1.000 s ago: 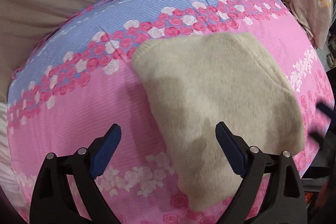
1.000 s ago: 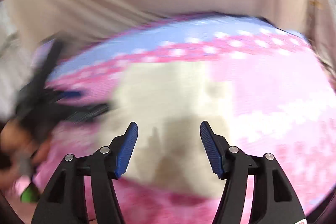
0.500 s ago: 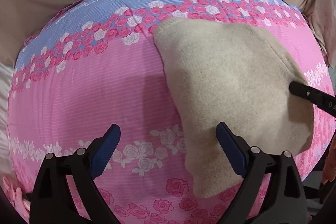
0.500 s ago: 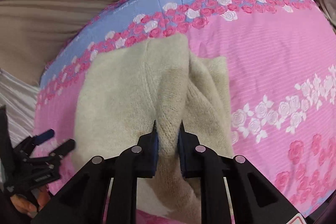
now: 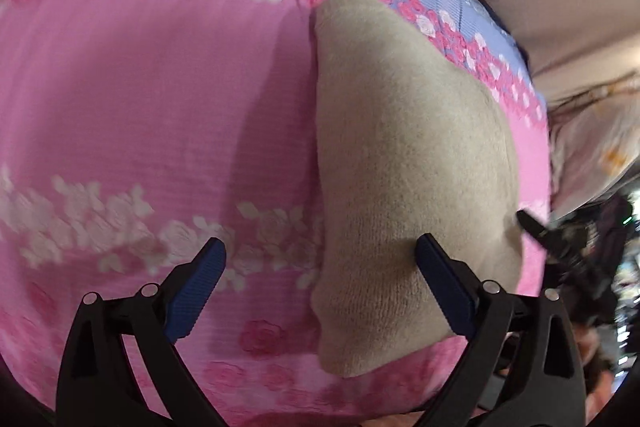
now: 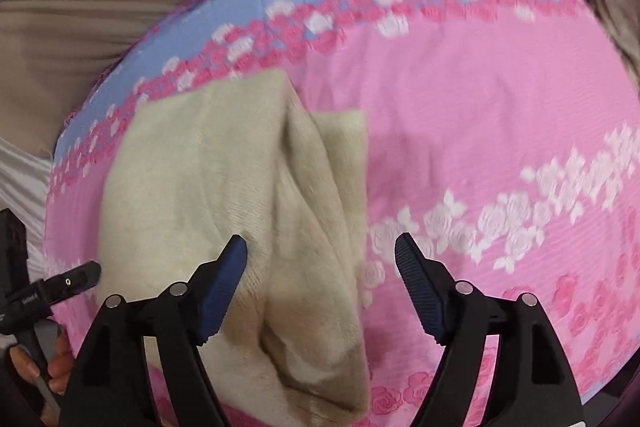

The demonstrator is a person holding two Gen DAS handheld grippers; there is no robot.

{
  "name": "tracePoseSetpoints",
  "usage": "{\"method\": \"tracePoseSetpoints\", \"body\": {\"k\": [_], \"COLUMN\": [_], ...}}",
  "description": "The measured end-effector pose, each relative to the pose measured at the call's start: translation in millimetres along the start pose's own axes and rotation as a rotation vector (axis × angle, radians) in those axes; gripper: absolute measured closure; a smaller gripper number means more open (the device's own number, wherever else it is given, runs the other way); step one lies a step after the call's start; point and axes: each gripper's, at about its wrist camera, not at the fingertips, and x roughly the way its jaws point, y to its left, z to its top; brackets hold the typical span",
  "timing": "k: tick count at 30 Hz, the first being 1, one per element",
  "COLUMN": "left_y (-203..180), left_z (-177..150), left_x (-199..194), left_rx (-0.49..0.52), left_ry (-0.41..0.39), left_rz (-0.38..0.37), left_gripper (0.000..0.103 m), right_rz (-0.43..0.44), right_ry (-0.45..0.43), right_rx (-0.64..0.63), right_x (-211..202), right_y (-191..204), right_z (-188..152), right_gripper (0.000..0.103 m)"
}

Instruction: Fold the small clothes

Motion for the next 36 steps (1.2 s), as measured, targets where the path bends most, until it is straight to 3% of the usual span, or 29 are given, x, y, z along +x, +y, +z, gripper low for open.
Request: {"method": "tracePoseSetpoints", "body": {"k": [9,12,13,14,15,16,17,21,23,26,28,30,33,36], "left_y": [5.1,3.6,-0.3,-6.8,-11.8,-20.1,-26.0,-53.2,-58.7,-50.1,-42.9,-42.0,-45.1,-56.8], "left_z": [19.7,24.8,26.6,28.3,30.0,31.0,31.3,32.2,31.8,31.7,30.9,31.3,31.5,33.3], "left_x": [39.3,48.6,49.1,49.9,49.5,44.8,38.0,17.7,22.9,48.0,57.9,62.1,71.1,76.4], "left_rx": [-0.096,-0.108,-0.095,-0.057,-0.038,-0.018,-0.003,0.059,0.08,0.023,-0.027,-0.043,-0.051,-0.038], "left_ry": [0.059,0.074,0.068,0.067,0.069,0.079,0.074,0.089,0.108,0.147,0.156,0.145,0.154,0.14], "left_rz": [-0.156,-0.171,-0.165,-0.156,-0.177,-0.189,-0.18,-0.255,-0.252,-0.176,-0.182,-0.149,-0.16,-0.171], "left_gripper": [0.006,0.005,0.005,0.01,0.042,0.046,0.049,0.053,0.05,0.034,0.017,0.007,0.006,0.006], "right_rz": [0.25,0.341,0.345,0.356,0.415,0.418,0.395,0.397,0.354,0.28,0.3,0.28,0.289,0.39], "right_ry": [0.062,0.085,0.086,0.085,0.088,0.079,0.065,0.021,0.013,0.029,0.045,0.051,0.05,0.081], "right_rx": [0.211,0.271,0.268,0.256,0.261,0.272,0.246,0.208,0.17,0.171,0.167,0.163,0.189,0.253], "right_x": [39.3,51.1,50.9,50.4,48.4,41.8,30.8,-6.8,-16.1,-6.2,3.5,11.9,26.4,44.8], "right_y": [-31.4,-36.8,-35.3,-33.7,-32.2,-32.0,-28.4,-27.7,-33.5,-47.6,-52.8,-52.0,-56.6,-63.6], "right_z": [4.8,5.5,6.4,7.4,8.1,9.3,11.9,15.5,16.2,16.3,12.8,10.5,5.3,2.4], "right_gripper": [0.017,0.013,0.018,0.043,0.056,0.067,0.073,0.079,0.073,0.051,0.042,0.035,0.027,0.025]}}
